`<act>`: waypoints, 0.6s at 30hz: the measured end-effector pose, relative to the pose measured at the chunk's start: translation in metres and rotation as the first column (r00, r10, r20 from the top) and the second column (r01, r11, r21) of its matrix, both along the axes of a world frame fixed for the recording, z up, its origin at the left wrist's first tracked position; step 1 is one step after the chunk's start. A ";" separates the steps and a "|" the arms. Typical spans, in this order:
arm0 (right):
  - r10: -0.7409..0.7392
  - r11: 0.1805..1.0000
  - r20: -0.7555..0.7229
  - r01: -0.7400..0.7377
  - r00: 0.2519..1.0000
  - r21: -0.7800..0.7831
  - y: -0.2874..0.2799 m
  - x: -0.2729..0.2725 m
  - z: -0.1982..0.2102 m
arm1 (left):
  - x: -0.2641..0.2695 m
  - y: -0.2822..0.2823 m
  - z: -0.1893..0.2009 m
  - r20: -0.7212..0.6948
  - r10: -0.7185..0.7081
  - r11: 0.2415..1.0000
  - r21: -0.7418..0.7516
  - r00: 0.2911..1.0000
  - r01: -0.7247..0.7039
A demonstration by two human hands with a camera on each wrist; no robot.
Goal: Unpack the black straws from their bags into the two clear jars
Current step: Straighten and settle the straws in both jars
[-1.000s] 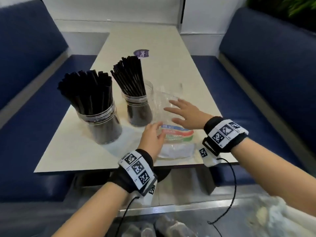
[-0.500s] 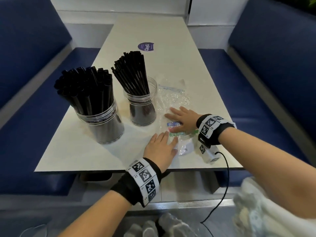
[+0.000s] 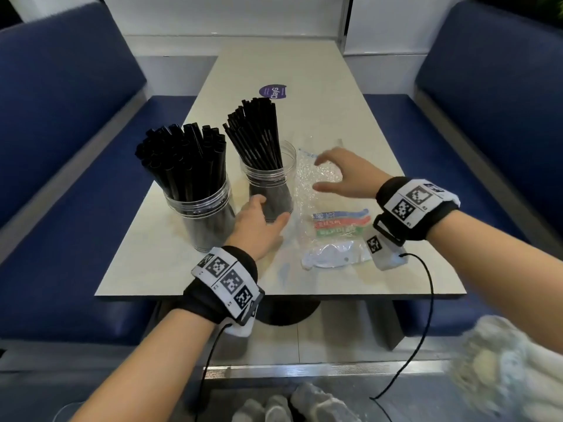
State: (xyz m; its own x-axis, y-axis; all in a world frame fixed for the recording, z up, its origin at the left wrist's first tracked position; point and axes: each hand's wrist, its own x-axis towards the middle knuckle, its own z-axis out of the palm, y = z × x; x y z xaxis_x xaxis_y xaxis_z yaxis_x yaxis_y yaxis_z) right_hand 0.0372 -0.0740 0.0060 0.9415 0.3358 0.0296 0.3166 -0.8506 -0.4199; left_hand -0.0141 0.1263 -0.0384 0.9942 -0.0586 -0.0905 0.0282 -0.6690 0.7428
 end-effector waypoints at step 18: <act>0.035 0.999 0.009 -0.035 0.999 -0.025 0.077 -0.030 0.012 | 0.023 0.012 -0.002 -0.037 0.099 0.982 -0.159 0.994 -0.104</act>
State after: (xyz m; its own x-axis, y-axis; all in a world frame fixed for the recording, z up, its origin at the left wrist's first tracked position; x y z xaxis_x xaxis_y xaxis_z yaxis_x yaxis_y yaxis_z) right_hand 0.0069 0.0035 0.0184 0.9289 0.3690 0.0301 0.3501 -0.8490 -0.3957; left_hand 0.0087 0.1387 -0.0402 0.9928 0.0262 -0.1170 0.1129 -0.5336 0.8382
